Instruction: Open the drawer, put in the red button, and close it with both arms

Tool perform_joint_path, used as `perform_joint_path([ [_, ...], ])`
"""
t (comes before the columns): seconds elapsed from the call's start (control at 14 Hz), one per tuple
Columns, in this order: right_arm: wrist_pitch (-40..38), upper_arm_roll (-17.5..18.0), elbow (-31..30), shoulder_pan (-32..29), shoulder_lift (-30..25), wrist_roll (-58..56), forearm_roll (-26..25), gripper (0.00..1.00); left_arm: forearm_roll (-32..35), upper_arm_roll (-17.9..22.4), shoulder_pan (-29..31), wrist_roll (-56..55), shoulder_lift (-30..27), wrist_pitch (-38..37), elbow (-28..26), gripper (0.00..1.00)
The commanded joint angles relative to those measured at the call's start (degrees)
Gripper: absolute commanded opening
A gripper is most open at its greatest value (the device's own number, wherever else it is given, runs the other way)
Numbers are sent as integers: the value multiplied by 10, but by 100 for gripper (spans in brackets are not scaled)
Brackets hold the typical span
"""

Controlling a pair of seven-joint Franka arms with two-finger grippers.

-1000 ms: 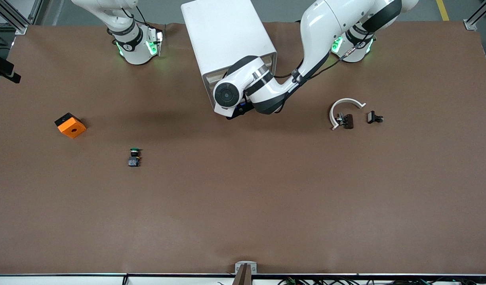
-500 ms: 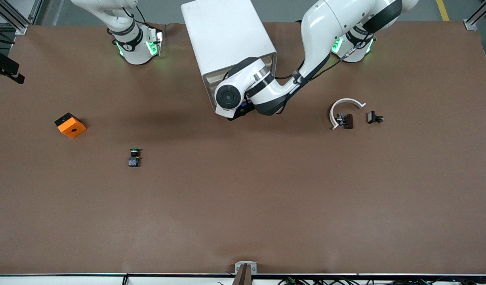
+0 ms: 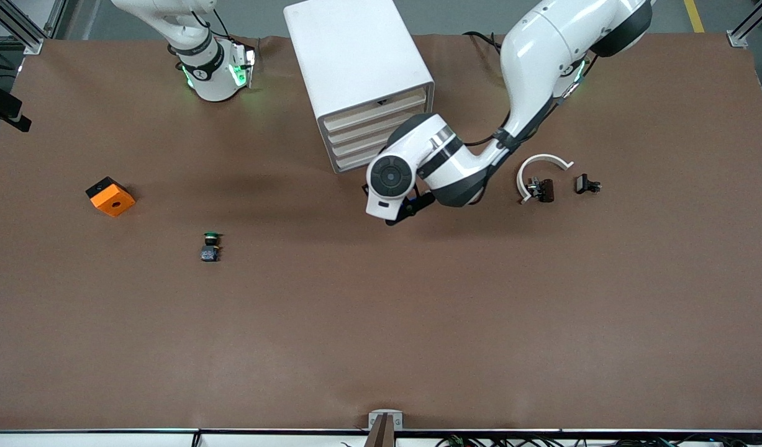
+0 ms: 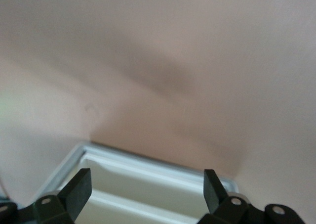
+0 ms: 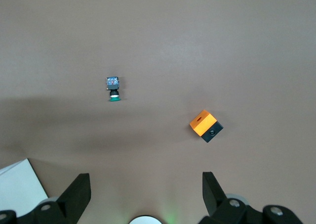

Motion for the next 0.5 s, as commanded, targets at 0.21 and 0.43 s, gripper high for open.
perform_joint_path([
  [0.21,21,3,-37,-16,-27,15,15,100,12,-5,136,156,-103,-11,-5,100],
  [0.43,29,4,-39,-16,-29,8,15,100,11,-7,204,245,-134,-55,-5,100],
])
